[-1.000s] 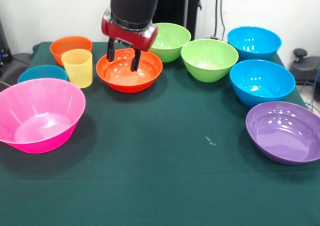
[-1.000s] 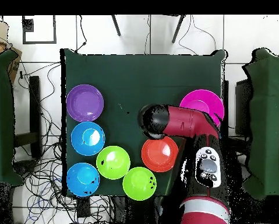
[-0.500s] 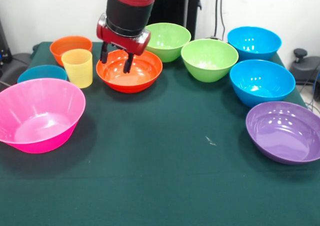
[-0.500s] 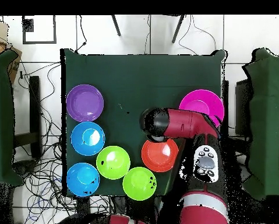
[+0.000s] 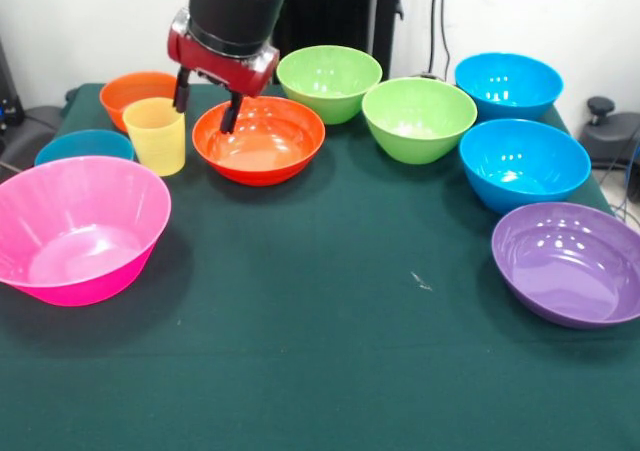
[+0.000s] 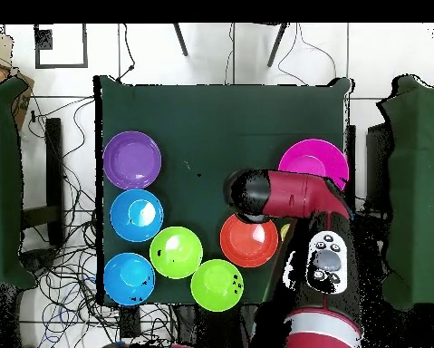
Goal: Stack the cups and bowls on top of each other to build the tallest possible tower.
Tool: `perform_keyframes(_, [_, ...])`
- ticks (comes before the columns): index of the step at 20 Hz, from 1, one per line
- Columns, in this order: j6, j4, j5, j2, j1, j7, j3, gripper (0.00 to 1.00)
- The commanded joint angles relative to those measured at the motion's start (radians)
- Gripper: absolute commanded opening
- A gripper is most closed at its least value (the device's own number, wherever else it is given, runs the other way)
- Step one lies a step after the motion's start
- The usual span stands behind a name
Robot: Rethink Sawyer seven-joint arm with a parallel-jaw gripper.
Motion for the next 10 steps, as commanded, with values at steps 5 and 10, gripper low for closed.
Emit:
perform_keyframes(5, [0.004, 0.082, -0.019, -0.142, -0.069, -0.127, 0.111, 1.0])
perform_keyframes(10, [-0.039, 0.171, 0.012, -0.165, -0.135, -0.135, 0.189, 1.0])
